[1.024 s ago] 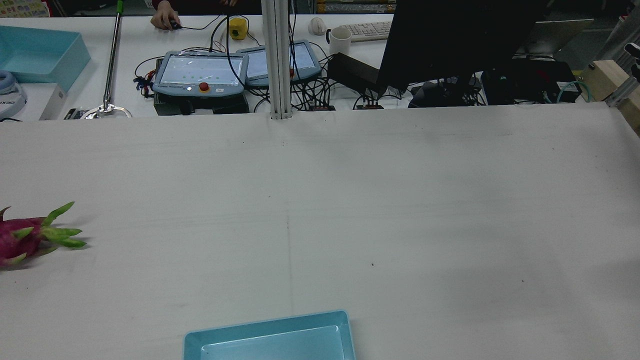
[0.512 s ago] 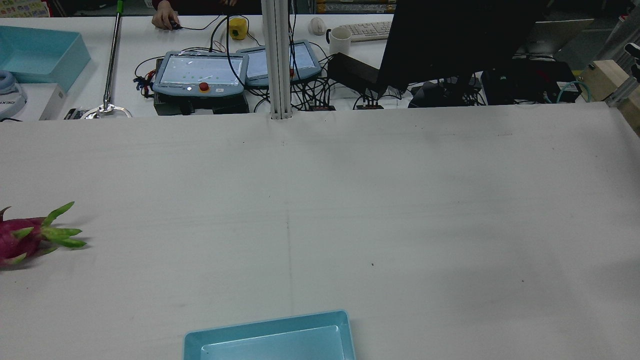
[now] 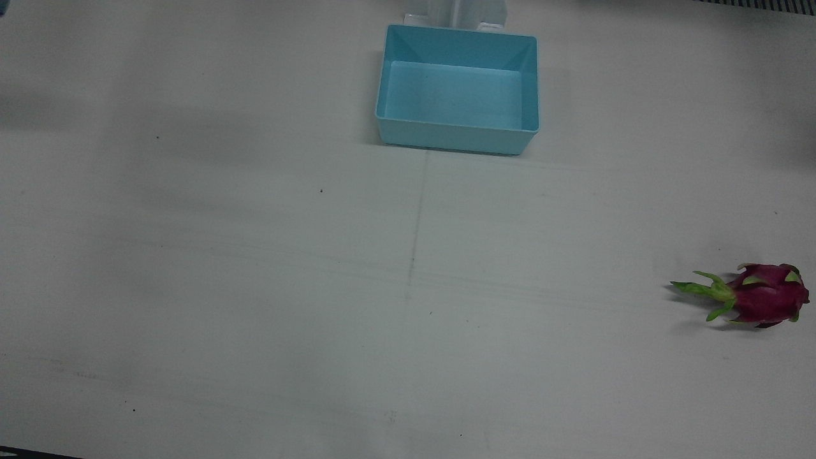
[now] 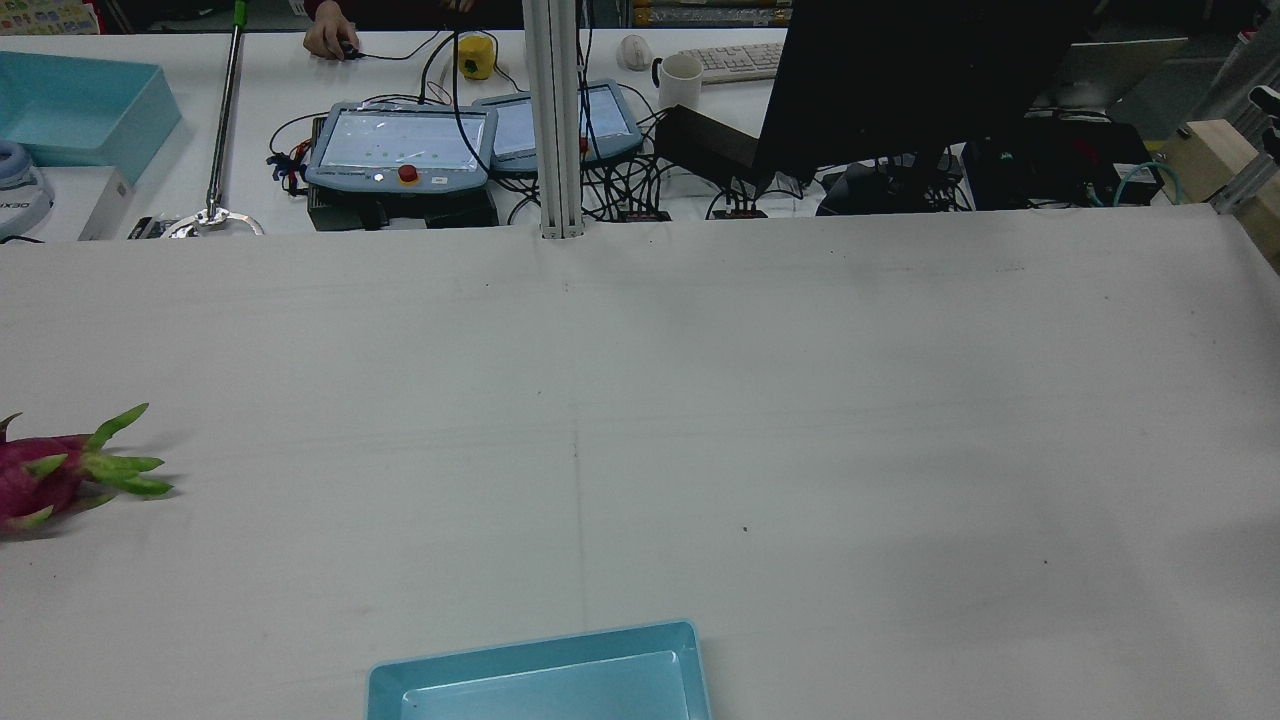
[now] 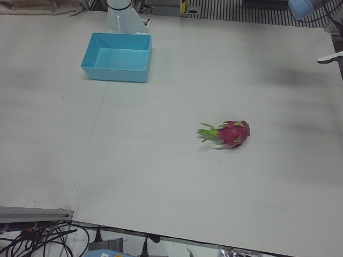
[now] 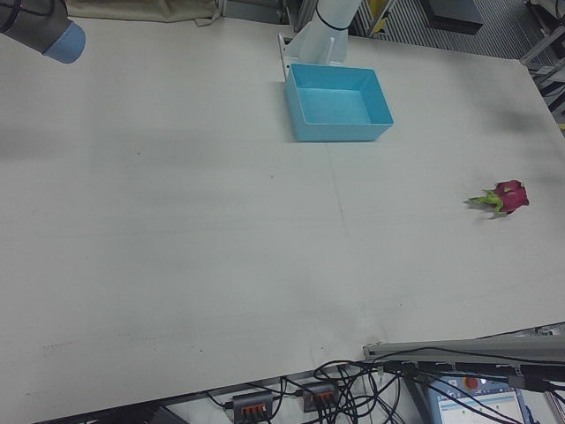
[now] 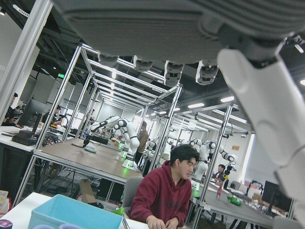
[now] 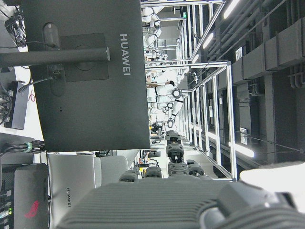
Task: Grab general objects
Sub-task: 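Move the left hand down toward the dragon fruit on the table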
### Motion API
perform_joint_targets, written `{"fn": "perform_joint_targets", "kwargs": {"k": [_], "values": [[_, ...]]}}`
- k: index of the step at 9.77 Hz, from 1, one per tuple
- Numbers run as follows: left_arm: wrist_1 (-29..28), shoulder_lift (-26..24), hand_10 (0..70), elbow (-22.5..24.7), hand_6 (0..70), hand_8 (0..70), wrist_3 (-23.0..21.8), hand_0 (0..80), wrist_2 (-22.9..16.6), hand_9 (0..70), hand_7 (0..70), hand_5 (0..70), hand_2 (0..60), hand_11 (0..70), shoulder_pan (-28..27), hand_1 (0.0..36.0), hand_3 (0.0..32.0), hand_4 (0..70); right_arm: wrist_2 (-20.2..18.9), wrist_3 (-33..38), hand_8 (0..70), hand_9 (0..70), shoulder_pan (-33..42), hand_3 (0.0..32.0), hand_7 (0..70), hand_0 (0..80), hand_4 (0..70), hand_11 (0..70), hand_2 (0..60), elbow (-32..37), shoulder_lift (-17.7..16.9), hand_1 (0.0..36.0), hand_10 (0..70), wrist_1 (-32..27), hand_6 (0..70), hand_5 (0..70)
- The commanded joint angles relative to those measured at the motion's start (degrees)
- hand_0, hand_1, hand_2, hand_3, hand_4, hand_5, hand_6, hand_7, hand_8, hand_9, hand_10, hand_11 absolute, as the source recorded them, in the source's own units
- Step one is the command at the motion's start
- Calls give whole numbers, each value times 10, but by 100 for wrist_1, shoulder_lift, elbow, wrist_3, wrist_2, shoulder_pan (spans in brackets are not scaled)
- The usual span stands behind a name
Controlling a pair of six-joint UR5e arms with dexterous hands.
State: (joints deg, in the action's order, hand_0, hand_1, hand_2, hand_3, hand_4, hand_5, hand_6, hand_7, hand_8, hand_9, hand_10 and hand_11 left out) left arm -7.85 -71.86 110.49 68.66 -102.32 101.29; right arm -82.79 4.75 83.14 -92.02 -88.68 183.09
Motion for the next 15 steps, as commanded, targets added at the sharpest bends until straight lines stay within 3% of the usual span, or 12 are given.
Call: {"fn": "perform_joint_targets", "kwargs": {"k": [1, 2, 3, 4, 5, 7, 8, 9, 11, 12, 14, 15], "values": [[187, 22, 0, -53, 0, 25, 700, 609, -630, 19, 168, 117, 0, 0, -21, 140, 320, 0, 0, 0, 0, 0, 0, 0, 0, 0, 0, 0, 0, 0, 0, 0, 0, -1, 0, 0], [362, 23, 0, -45, 0, 39, 980, 609, -840, 22, 184, 169, 0, 0, -30, 132, 300, 0, 0, 0, 0, 0, 0, 0, 0, 0, 0, 0, 0, 0, 0, 0, 0, -1, 0, 0], [477, 23, 0, -54, 0, 45, 1052, 620, -851, 28, 214, 198, 0, 0, -117, 142, 260, 0, 0, 0, 0, 0, 0, 0, 0, 0, 0, 0, 0, 9, 0, 0, 0, -1, 0, 0], [582, 23, 0, -45, 0, 43, 1036, 784, -851, 27, 209, 221, 0, 0, -301, 187, 320, 0, 0, 0, 0, 0, 0, 0, 0, 0, 0, 0, 0, 9, 0, 0, 0, 8, 0, 0], [609, 23, 0, -54, 0, 42, 1018, 800, -851, 29, 215, 236, 0, 0, -546, 196, 320, 0, 0, 0, 0, 0, 0, 0, 0, 0, 0, 0, 0, 0, 0, 0, 0, -1, 0, 0], [522, 23, 0, -62, 0, 44, 1027, 718, -720, 31, 228, 243, 0, 0, -785, 176, 312, 0, 0, 0, 0, 0, 0, 0, 0, 0, 0, 0, 0, 9, 0, 0, 0, -1, 0, 0], [461, 31, 0, -167, 0, 44, 1027, 629, -467, 31, 227, 202, 0, 0, -786, 160, 278, 0, 0, 0, 0, 0, 0, 0, 0, 0, 0, 0, 0, 9, 0, 0, 0, -1, 0, 0], [451, 40, 0, -211, 0, 42, 1018, 616, -378, 28, 213, 173, 0, 0, -786, 155, 258, 0, 0, 0, 0, 0, 0, 0, 0, 0, 0, 0, 0, 9, 0, 0, 0, -1, 0, 0], [434, 40, 0, -273, 2, 44, 1088, 624, -158, 36, 251, 193, 0, 0, -786, 161, 246, 0, 0, 0, 0, 0, 0, 0, 0, 0, 0, 0, 0, 9, 0, 0, 0, -1, 0, 0], [425, 40, 0, -308, 10, 44, 1184, 627, -148, 37, 256, 229, 0, 0, -786, 163, 204, 6, 0, 0, 0, 0, 0, 0, 0, 0, 0, 0, 0, 9, 0, 0, 0, -1, 0, 0], [311, 23, 0, -353, 0, 43, 1247, 679, -166, 31, 225, 250, 0, 0, -1256, 178, 320, 0, 0, 0, 0, 0, 0, 0, 0, 0, 0, 0, 0, 0, 0, 0, 0, -1, 0, 0], [372, -30, 0, -405, 4, 41, 1360, 704, -148, 33, 236, 268, 0, 0, -1443, 184, 320, 2, 0, 0, 0, 0, 0, 0, 0, 0, 0, 0, 0, 0, 0, 0, 0, -1, 0, 0]]}}
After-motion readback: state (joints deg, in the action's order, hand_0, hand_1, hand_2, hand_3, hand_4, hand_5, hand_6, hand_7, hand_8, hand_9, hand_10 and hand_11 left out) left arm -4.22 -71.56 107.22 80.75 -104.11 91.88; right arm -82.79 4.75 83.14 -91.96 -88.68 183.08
